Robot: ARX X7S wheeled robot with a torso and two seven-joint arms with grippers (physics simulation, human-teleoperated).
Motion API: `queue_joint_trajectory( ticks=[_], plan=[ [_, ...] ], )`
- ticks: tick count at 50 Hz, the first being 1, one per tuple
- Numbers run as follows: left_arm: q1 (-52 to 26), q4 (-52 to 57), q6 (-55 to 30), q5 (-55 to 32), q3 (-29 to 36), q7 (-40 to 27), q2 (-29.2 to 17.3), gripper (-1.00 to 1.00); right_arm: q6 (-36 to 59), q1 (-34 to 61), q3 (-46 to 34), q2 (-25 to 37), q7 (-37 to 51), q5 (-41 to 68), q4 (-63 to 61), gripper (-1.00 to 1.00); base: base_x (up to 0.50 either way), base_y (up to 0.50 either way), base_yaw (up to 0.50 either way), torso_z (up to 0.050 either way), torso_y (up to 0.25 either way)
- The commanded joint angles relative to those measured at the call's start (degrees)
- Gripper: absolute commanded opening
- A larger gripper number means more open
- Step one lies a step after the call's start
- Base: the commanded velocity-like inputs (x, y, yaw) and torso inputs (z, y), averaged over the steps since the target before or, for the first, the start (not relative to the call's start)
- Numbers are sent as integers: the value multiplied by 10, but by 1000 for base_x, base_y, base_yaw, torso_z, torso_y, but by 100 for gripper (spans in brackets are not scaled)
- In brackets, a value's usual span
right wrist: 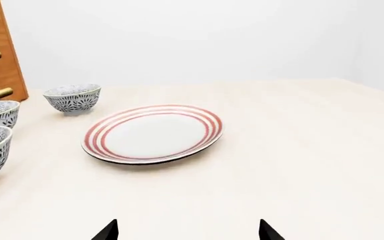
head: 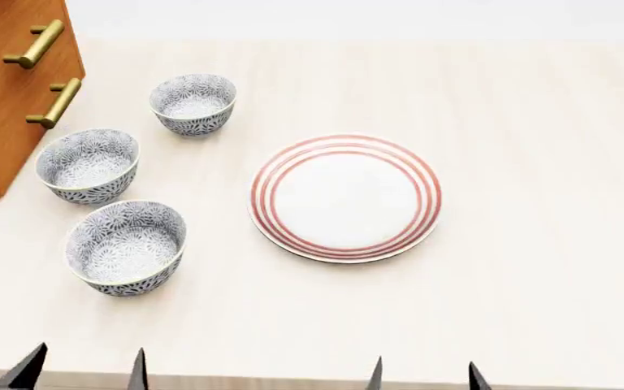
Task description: Put the bowl at the front on the plate.
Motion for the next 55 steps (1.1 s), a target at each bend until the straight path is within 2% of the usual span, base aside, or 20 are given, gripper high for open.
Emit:
queue_joint_trajectory(
  ticks=[1,29,32,38,55],
  plan=[
    [-45,119,-160,-25,4,-19,-9,100,77,27,-1,14,13,31,-61,100,0,0,0,0,0],
    [-166,171,-280,-52,44,-12,-33,100,267,119,-8,53,34,79,-196,100,0,0,0,0,0],
    [-200,199,-343,-62,47,-14,-33,100,304,142,-3,55,43,90,-219,100,0,0,0,0,0],
    [-253,205,-395,-74,48,-18,-28,100,341,171,-9,60,52,92,-237,100,0,0,0,0,0],
    [-353,213,-468,-102,41,-20,-25,100,409,264,-12,72,58,113,-274,100,0,0,0,0,0]
  ],
)
